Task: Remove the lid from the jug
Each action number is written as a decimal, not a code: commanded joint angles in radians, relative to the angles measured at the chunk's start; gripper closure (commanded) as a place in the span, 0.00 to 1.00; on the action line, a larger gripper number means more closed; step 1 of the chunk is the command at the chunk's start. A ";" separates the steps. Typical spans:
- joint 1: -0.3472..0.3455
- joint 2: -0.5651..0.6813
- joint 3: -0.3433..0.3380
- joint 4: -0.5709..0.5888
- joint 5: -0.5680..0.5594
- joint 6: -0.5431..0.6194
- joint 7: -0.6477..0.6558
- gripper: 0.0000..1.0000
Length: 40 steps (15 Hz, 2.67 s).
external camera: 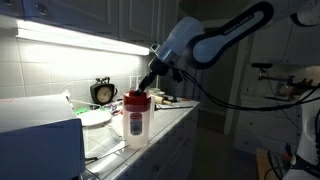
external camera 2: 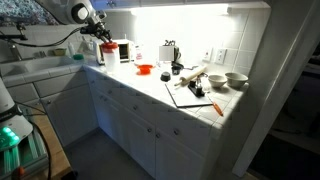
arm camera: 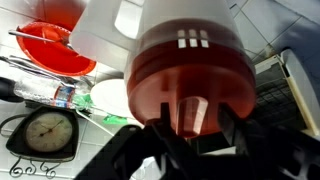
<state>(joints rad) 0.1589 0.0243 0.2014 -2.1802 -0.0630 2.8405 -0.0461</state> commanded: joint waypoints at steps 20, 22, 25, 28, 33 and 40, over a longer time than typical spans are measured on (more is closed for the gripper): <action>0.009 0.039 -0.018 0.093 0.006 -0.008 0.076 0.92; 0.010 0.038 -0.012 0.089 0.007 -0.001 0.015 0.92; 0.002 0.036 0.004 0.084 0.019 0.006 -0.081 0.92; -0.001 0.043 0.006 0.083 0.010 0.018 -0.152 0.92; 0.003 0.043 -0.018 0.092 0.025 0.013 -0.048 0.92; -0.005 0.030 0.011 0.074 0.175 0.021 -0.214 0.92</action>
<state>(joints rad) 0.1589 0.0590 0.1980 -2.1102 0.0386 2.8490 -0.1858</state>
